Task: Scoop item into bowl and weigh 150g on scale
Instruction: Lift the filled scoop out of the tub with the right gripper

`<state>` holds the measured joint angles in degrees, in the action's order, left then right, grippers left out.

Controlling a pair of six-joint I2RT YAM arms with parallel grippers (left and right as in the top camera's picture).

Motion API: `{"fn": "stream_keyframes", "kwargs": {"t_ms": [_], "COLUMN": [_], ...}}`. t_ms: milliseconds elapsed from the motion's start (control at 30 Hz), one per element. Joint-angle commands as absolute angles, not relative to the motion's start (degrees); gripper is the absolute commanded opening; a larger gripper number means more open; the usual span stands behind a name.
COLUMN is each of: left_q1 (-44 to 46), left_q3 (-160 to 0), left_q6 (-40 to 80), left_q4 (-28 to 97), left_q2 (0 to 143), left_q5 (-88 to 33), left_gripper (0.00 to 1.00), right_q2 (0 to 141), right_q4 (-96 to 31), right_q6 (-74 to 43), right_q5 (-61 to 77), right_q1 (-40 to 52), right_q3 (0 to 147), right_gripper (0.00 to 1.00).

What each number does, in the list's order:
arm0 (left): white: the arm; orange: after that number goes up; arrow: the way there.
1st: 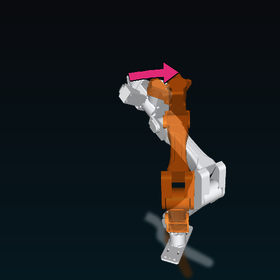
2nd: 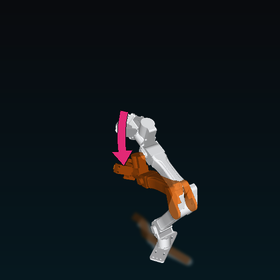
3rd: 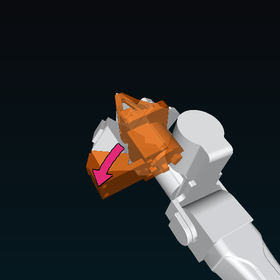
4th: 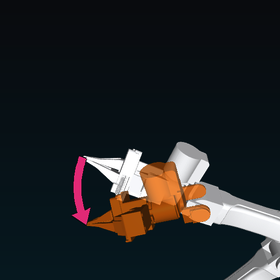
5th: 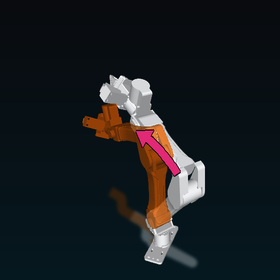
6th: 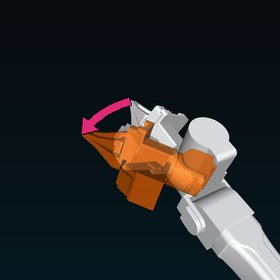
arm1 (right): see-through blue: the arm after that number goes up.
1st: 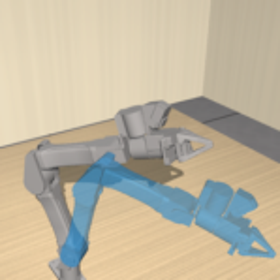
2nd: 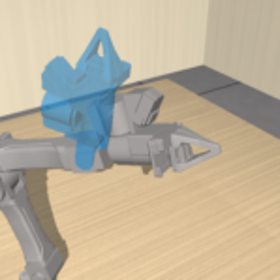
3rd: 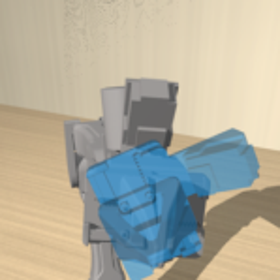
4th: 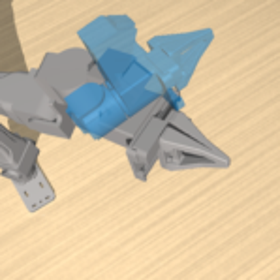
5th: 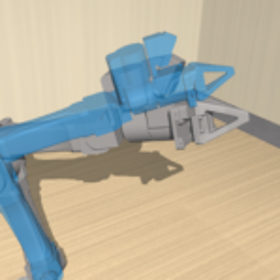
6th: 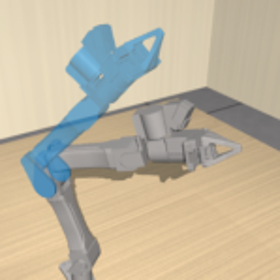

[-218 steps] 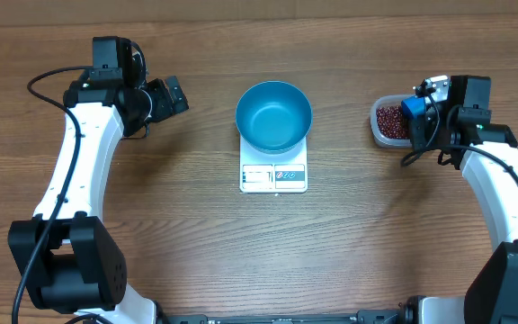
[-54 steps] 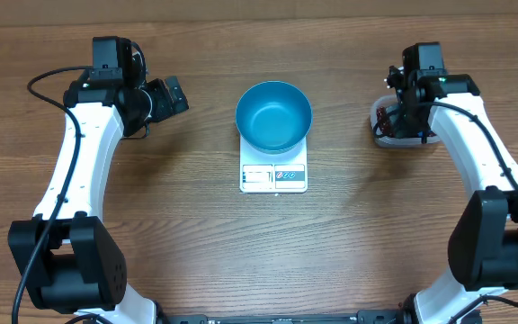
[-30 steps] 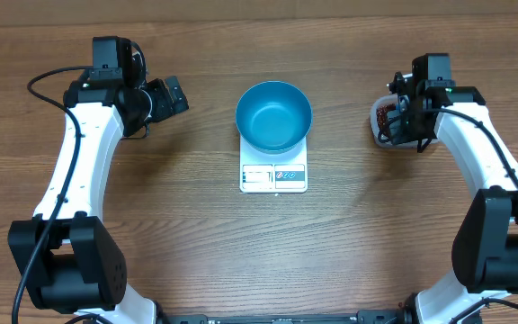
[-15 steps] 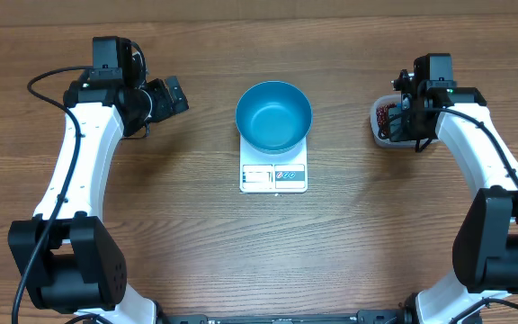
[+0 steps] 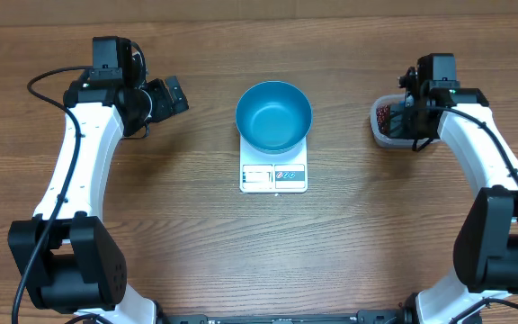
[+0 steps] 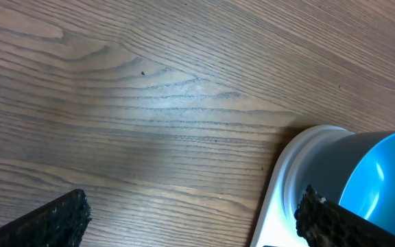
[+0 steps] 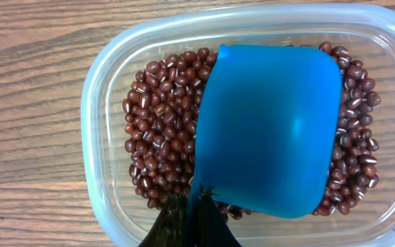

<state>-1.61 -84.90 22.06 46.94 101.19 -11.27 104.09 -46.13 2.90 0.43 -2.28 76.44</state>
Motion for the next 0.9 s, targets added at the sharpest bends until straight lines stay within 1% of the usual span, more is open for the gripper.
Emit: {"fn": "stream_keyframes", "kwargs": {"t_ms": [0,333,567,667,767,867], "left_q1": [-1.5,-1.5,-1.5,-1.5,-1.5,-1.1], "left_q3": [-85.7,-85.7,-85.7,-85.7,-85.7,-85.7], "left_q6": [20.9,21.2,21.2,21.2,19.3,14.0], "left_q4": [46.9,46.2,46.1,45.7,45.6,45.1], "left_q2": [99.7,99.7,99.7,99.7,99.7,99.7], "left_q5": [-10.9,-11.2,-8.6,-8.6,-12.6,-17.3], "left_gripper": [1.0,1.0,1.0,0.99,1.0,1.0], "right_q2": [106.8,106.8,106.8,106.8,106.8,106.8], "right_q4": [-44.6,-44.2,-47.7,-48.5,-48.8,-48.5], "right_q6": [1.2,1.8,7.9,8.0,7.3,5.8], "right_q5": [9.7,26.6,26.7,26.7,28.6,32.0], "right_q1": [-3.5,-10.1,-10.4,-10.2,-10.2,-10.4], "right_q3": [74.6,74.6,74.6,74.6,74.6,74.5], "right_gripper": [0.04,0.04,0.04,0.04,0.04,0.04]}}
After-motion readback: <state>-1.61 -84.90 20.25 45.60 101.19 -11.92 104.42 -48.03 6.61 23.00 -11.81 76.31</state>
